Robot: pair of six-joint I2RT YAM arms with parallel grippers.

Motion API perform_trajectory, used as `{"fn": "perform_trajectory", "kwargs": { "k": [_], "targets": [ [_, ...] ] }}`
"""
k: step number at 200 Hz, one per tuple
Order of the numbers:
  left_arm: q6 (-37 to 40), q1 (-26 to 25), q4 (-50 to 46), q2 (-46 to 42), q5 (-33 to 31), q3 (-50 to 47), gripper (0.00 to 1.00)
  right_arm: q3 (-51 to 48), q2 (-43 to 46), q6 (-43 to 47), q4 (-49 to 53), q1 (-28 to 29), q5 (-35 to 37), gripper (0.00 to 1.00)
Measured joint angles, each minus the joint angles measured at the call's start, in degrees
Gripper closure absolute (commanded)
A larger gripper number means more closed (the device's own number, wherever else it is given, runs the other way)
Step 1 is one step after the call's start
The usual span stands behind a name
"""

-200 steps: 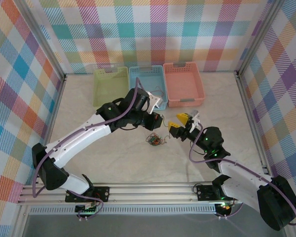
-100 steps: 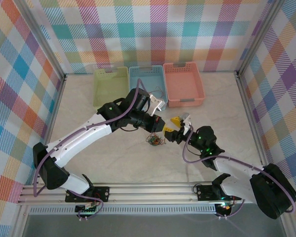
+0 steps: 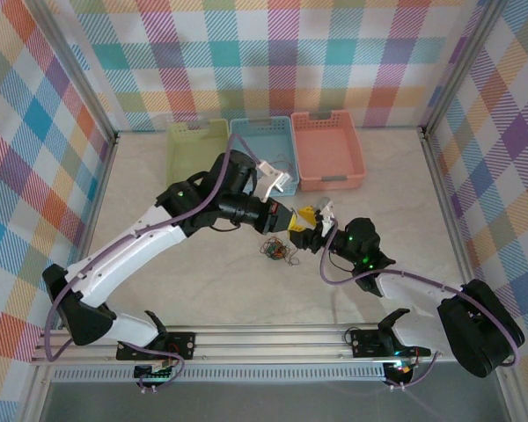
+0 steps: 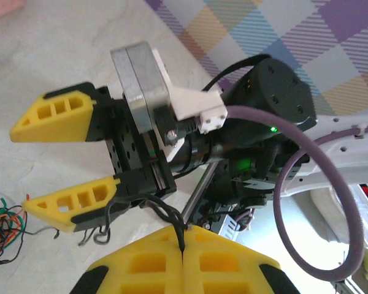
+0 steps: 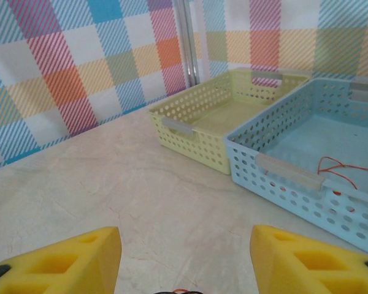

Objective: Untangle the cables

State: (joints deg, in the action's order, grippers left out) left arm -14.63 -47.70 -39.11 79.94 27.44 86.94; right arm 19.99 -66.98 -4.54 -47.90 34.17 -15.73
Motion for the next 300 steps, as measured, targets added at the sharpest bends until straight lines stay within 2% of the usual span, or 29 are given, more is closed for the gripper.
{"fn": "perform_trajectory", "kwargs": {
  "k": [40,81,136,185,218,251,300],
  "targets": [
    [-1.0,0.0,0.1,-0.8,-0.1,0.2,1.0,-0.7,-0.1,2.0,-3.1,1.6,-1.5,0.39],
    [-1.5,0.0,0.3,-0.9,0.8,0.2,1.0,-0.7,-0.9,2.4,-3.0,1.9,-0.8,0.44],
    [-3.3,-0.2,-0.1,-1.3,4.7,6.0,1.0,0.4,-2.3,2.3,0.7,1.9,8.3,0.53],
    [-6.0,-0.3,0.4,-6.3,10.4,8.2,1.0,2.6,-5.4,1.8,4.3,1.9,15.5,0.6],
    [-7.1,-0.3,0.0,-9.2,11.8,9.1,1.0,3.8,-6.8,0.9,6.2,1.8,18.8,0.6],
    [-7.0,-0.3,-0.6,-10.8,11.0,10.2,1.0,3.6,-6.4,0.7,6.3,1.8,16.9,0.54],
    [-6.9,-0.2,-1.5,-8.4,5.5,10.3,1.0,0.7,0.0,1.3,1.9,1.8,4.3,0.42]
  ]
}}
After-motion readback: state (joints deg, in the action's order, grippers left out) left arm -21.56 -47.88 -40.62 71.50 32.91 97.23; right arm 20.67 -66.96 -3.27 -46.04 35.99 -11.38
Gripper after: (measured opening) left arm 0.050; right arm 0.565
